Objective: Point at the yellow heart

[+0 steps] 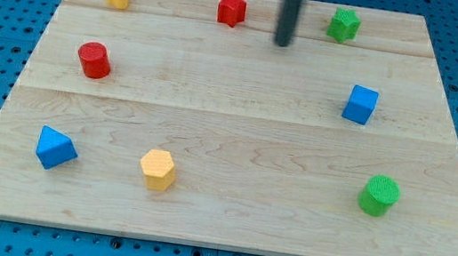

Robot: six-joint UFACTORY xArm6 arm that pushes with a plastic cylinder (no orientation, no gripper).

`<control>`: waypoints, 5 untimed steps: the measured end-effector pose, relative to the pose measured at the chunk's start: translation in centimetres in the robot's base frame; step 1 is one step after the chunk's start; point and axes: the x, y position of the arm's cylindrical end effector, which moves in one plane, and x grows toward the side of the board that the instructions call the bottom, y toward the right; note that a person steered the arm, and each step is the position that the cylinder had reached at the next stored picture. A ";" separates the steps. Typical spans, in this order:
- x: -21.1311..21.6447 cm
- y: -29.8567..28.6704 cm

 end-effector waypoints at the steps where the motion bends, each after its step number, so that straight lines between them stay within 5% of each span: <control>1: 0.1 -12.5; 2: -0.6 -28.1; 3: -6.9 -29.0; 4: -8.8 -23.6; 5: -2.3 -16.1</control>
